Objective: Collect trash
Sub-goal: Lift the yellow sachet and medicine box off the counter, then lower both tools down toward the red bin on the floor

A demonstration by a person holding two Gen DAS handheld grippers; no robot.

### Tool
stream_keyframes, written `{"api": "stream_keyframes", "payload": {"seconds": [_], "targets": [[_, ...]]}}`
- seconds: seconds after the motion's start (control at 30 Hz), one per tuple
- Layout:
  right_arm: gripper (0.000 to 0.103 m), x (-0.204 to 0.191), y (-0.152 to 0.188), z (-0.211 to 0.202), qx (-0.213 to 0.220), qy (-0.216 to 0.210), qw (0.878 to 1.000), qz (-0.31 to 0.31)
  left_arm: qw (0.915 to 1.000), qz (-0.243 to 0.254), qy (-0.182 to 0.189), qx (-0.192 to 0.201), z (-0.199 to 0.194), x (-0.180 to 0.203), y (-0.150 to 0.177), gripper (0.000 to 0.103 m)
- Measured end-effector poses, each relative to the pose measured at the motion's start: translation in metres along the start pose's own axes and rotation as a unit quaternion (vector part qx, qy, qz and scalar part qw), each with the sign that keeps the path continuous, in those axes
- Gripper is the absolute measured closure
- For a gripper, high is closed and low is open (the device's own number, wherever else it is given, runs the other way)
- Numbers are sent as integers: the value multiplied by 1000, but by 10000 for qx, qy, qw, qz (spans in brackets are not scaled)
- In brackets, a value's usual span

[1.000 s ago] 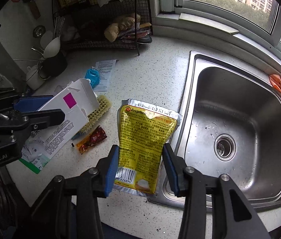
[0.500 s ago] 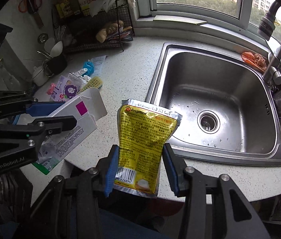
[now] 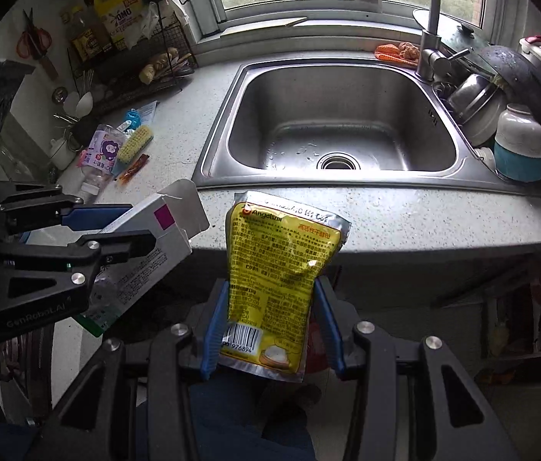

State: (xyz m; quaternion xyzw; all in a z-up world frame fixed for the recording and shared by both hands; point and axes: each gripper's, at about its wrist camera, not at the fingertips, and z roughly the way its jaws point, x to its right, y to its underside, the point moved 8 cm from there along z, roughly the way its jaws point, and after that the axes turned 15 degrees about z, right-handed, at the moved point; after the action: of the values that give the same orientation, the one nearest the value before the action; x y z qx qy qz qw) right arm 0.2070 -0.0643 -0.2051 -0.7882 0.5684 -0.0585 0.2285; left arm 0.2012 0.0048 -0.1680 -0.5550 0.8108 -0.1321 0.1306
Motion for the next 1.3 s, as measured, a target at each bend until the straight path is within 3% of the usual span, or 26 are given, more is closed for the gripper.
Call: {"api": "stream_keyframes", "payload": {"seconds": [0.17, 0.37, 0.77, 0.97, 1.3], "targets": [[62, 25, 24, 3, -114, 106, 9996, 254, 9995, 154, 118, -241, 26, 33, 4, 79], [62, 57, 53, 22, -241, 297, 9973, 623, 9966, 235, 553, -571, 80, 68, 13, 79], [62, 112, 115, 130, -592, 592, 9878, 1315, 9918, 424, 723, -961, 226, 101, 44, 79], [62, 138, 140, 167, -467, 703, 9833, 1613, 9915, 401, 839, -907, 284, 111, 52, 79], [62, 165, 153, 207, -585, 764, 9781, 1847, 9913, 477, 767, -954, 346, 120, 48, 78]]}}
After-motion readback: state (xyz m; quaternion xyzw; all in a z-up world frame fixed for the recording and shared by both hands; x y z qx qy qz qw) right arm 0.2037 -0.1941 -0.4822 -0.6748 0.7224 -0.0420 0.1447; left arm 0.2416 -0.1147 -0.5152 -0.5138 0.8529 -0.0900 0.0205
